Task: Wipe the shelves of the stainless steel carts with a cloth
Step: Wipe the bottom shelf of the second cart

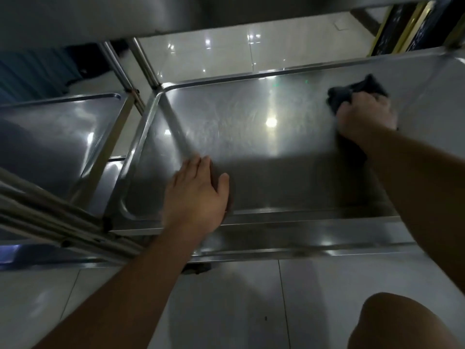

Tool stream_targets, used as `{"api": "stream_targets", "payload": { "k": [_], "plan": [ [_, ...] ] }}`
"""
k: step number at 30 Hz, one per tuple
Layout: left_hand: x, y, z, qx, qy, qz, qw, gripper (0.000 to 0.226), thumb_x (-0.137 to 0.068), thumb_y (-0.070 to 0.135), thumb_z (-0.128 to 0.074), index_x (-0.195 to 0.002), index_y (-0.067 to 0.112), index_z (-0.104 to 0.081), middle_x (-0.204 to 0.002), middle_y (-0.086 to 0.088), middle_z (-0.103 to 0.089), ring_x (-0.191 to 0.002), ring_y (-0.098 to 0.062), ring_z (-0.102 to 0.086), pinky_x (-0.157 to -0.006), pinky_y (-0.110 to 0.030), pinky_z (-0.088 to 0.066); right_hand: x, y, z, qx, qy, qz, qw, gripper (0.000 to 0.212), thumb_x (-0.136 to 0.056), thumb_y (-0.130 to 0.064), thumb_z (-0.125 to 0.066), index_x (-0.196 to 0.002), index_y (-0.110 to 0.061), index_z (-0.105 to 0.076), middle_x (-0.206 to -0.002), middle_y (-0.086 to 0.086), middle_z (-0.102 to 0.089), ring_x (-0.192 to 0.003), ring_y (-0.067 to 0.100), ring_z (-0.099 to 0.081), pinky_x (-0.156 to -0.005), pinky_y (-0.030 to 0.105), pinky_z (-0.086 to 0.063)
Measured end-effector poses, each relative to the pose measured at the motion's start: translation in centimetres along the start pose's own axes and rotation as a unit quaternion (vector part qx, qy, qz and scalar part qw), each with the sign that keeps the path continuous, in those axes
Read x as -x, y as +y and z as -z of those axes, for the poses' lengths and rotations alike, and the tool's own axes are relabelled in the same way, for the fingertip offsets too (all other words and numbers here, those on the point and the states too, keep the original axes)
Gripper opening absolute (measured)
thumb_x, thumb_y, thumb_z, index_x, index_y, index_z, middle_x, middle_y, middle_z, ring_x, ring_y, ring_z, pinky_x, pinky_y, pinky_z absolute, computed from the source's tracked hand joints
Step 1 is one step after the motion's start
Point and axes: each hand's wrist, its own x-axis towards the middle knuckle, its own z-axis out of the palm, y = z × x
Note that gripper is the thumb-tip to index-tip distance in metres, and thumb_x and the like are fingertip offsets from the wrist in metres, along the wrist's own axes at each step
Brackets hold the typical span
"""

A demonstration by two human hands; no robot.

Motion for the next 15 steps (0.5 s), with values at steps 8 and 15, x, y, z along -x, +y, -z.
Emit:
{"api": "stream_targets", "payload": {
  "k": [8, 15],
  "plan": [
    [-0.3, -0.3, -0.2, 0.043, 0.007, 0.001, 0.999, 0.070, -0.109, 0.057, -0.021, -0.165, 0.015, -0.031, -0.172, -0.006, -0.032, -0.159, -0.022, -0.026, -0.130, -0.045, -0.019, 10.9, -15.4, -5.9, -0.008, -0.084, 0.337, 0.938, 0.052, -0.104, -0.046, -0.036, -0.151, -0.027, -0.049, -0.158, -0.003, -0.047, -0.151, 0.023, -0.032, -0.121, 0.044, -0.029],
    [0.2, -0.1, 0.1, 0.121, 0.032, 0.023, 0.992, 0.073, -0.109, 0.058, -0.021, -0.170, 0.019, -0.010, -0.178, -0.004, -0.016, -0.162, -0.020, -0.018, -0.131, -0.044, -0.020, 17.9, -8.9, -3.5, -0.002, -0.102, 0.334, 0.937, 0.065, -0.101, -0.064, -0.028, -0.157, -0.033, -0.037, -0.164, -0.011, -0.038, -0.155, 0.019, -0.023, -0.125, 0.044, -0.021]
  ]
}}
